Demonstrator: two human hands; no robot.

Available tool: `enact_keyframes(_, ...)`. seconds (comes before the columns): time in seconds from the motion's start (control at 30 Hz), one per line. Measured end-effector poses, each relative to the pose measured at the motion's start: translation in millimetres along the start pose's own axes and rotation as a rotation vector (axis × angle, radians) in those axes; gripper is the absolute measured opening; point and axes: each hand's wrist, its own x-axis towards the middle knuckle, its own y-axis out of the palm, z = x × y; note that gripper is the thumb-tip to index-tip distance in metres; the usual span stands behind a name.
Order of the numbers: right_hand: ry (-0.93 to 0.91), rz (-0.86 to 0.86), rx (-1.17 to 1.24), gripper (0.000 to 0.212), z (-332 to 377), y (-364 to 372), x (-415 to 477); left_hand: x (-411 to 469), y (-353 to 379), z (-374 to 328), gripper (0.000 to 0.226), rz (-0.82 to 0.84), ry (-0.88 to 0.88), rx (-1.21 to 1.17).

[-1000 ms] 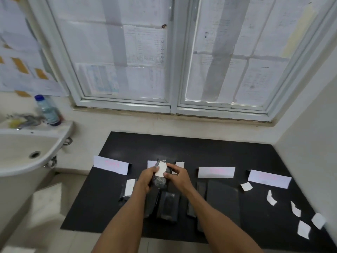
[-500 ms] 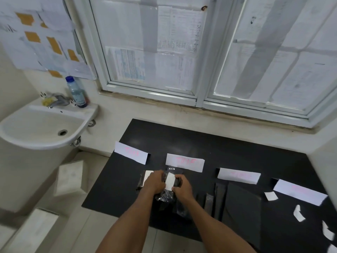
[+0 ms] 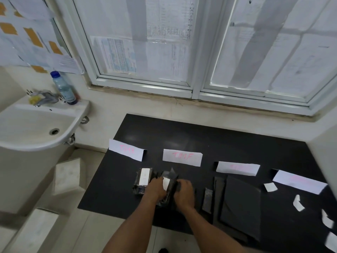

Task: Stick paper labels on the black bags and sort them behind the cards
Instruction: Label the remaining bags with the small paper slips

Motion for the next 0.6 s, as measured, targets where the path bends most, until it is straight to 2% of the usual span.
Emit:
enact_keyframes(0.07, 0.221, -0.078, -0.098, 0.05, -2, -3, -5, 2, 3, 1, 0.055, -0.005, -0.012, 0.015)
enact_keyframes(0.13, 0.473, 0.002, -0.044, 0.07, -3, -5, -6, 4, 6, 2, 0.052, -0.007, -0.02, 0.025)
enact_keyframes(0.17, 0.542, 0.032, 0.018, 0.076, -4, -4, -6, 5, 7, 2, 0.051, -0.01, -0.022, 0.027)
enact_keyframes(0.23, 0.578, 0.03, 0.065, 0.079, -9, 1, -4, 5, 9, 1, 0.051, -0.015, -0.025, 0.027)
enact_keyframes(0.37, 0.586, -0.051, 0.096, 0.063, -19, 6, 0, 5, 13, -2, 0.05, -0.032, -0.042, -0.019)
enact_keyframes(0.6, 0.55, 0.006, 0.182, 0.042, -23, -9, 1, -1, 13, -13, 0.044, -0.052, -0.064, -0.088)
